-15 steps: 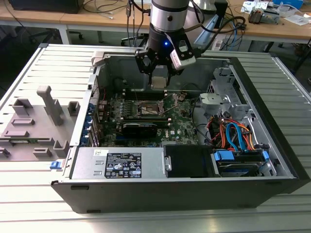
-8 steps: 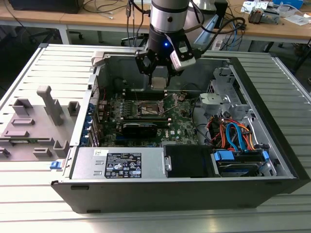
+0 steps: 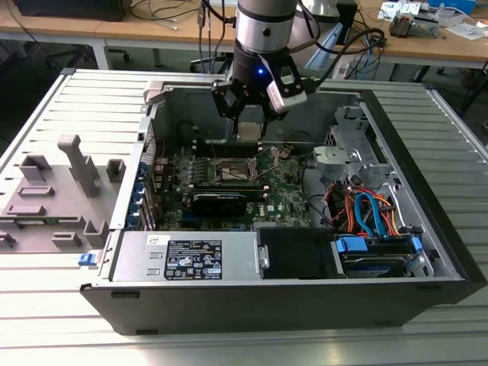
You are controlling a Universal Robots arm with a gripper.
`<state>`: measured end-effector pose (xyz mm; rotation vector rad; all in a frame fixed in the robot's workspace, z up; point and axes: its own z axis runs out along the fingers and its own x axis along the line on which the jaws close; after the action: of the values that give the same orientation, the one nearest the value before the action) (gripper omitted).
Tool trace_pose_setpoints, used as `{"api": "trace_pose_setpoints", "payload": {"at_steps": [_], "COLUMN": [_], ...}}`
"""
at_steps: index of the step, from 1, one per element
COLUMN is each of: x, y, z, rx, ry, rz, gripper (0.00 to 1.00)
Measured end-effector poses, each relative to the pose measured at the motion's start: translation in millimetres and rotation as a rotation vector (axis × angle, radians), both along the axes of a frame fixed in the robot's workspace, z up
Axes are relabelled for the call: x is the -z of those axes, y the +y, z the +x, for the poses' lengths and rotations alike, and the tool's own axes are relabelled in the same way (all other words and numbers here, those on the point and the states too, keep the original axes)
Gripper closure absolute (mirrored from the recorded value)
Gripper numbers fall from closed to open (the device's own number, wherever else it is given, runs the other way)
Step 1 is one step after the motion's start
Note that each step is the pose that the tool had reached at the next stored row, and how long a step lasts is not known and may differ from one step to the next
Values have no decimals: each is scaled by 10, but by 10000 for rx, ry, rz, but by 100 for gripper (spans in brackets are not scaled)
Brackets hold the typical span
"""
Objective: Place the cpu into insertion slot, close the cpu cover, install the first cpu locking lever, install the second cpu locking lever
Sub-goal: 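Place the cpu into insertion slot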
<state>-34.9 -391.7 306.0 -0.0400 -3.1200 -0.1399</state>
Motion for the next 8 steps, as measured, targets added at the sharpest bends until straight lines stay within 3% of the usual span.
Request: {"api": "trace_pose_setpoints", "payload": {"at_steps": [8], "x": [24], "y": [-11], "z": [0], "rx": [0], "ry": [0], "rz": [0], "gripper": [45]}}
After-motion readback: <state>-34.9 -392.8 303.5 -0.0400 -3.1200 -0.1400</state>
